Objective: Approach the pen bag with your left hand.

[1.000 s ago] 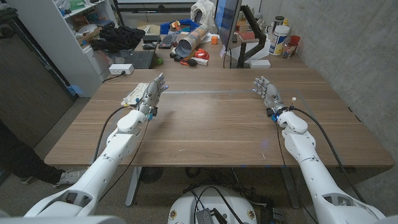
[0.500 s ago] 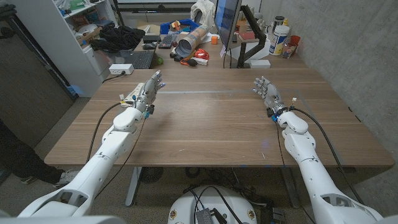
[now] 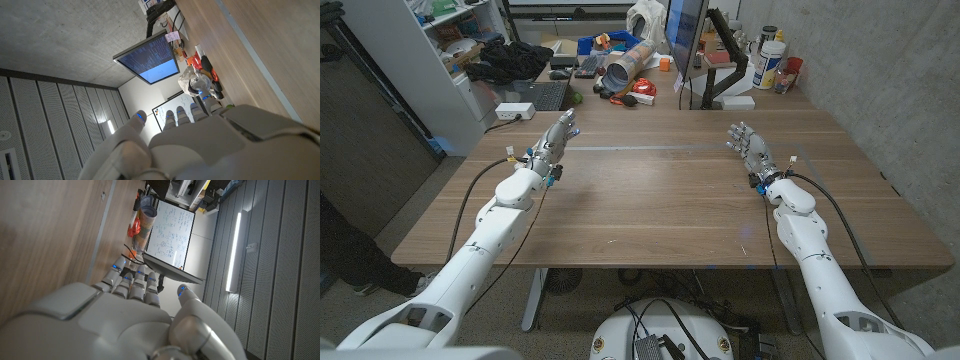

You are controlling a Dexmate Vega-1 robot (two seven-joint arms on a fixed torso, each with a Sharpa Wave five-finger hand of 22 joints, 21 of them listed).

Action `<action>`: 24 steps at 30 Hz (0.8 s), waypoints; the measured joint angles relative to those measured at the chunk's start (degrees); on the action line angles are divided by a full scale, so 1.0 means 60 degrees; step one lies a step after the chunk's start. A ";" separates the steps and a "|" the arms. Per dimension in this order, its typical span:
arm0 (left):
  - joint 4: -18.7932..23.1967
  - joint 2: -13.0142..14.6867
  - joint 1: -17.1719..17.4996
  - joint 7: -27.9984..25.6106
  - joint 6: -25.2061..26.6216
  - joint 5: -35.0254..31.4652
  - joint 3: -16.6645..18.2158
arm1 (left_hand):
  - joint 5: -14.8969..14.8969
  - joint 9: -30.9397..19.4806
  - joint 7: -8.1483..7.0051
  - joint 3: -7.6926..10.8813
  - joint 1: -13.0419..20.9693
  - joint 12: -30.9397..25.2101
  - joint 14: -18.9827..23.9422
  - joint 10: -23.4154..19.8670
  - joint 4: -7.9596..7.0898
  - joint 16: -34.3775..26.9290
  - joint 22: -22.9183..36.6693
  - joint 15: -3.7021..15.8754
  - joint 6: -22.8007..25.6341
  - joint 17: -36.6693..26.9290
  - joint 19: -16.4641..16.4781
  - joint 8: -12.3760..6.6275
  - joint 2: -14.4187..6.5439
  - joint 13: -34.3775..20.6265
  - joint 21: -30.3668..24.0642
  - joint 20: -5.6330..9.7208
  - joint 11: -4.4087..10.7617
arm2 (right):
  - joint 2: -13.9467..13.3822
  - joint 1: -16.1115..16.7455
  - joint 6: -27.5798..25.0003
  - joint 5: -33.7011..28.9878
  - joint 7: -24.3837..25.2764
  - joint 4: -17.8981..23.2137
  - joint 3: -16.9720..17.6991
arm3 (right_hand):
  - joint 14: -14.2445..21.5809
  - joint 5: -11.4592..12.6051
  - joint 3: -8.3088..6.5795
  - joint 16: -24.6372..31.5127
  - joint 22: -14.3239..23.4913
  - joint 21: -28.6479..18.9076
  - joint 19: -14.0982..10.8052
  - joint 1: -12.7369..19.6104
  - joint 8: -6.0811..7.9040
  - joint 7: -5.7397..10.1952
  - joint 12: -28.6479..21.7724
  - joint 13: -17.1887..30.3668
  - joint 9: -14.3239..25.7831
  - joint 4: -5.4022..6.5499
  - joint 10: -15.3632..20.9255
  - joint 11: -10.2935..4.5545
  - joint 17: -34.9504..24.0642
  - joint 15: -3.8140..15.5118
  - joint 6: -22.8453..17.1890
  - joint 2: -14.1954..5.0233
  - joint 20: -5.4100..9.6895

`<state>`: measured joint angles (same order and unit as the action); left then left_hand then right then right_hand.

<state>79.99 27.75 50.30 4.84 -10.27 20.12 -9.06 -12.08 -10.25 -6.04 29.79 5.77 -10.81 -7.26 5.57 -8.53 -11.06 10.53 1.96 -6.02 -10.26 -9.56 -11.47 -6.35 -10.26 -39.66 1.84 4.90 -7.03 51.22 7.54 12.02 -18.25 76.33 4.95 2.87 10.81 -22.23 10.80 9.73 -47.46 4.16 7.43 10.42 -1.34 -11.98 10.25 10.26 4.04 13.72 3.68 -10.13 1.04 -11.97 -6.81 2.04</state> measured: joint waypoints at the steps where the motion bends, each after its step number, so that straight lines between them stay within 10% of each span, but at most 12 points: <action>1: 0.0027 0.0043 0.0001 -0.0006 0.0008 -0.0034 0.0016 | 0.0000 0.0000 0.0000 0.0000 0.0000 0.0000 0.0000 0.0000 0.0000 0.0000 0.0000 0.0000 0.0000 0.0000 0.0000 0.0000 0.0000 0.0000 0.0000 0.0000 0.0000 | 0.0008 0.0001 -0.0001 -0.0007 -0.0004 0.0004 0.0010 | 0.0000 0.0000 0.0000 0.0000 0.0000 0.0000 0.0000 0.0000 0.0000 0.0000 0.0000 0.0000 0.0000 0.0000 0.0000 0.0000 0.0000 0.0000 0.0000 0.0000 0.0000; 24: 0.0218 0.0596 -0.0117 -0.0136 0.0078 -0.0665 0.0147 | 0.0000 0.0000 0.0001 0.0000 0.0038 0.0000 0.0000 0.0000 0.0000 0.0000 0.0000 0.0000 -0.0001 0.0001 0.0000 0.0000 -0.0038 0.0000 0.0047 0.0000 0.0000 | 0.0071 0.0002 -0.0007 -0.0102 -0.0025 0.0030 0.0010 | 0.0000 0.0000 0.0000 0.0000 -0.0001 0.0073 0.0000 0.0000 0.0000 0.0000 0.0000 -0.0001 -0.0001 0.0000 -0.0001 -0.0001 -0.0001 0.0000 0.0000 0.0000 0.0000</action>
<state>81.30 31.33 49.60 4.02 -9.81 16.13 -8.17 -12.08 -10.25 -6.04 29.79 6.00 -10.81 -7.26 5.57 -8.53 -11.05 10.53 1.96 -6.03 -10.25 -9.56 -11.47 -6.58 -10.26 -39.38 1.84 4.90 -6.60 51.23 7.50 11.41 -18.40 76.51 5.01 2.87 10.81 -22.23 10.80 9.72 -47.02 4.16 7.43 10.42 -1.34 -11.97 10.25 10.25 4.04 13.72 3.68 -10.14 1.04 -11.97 -6.81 2.04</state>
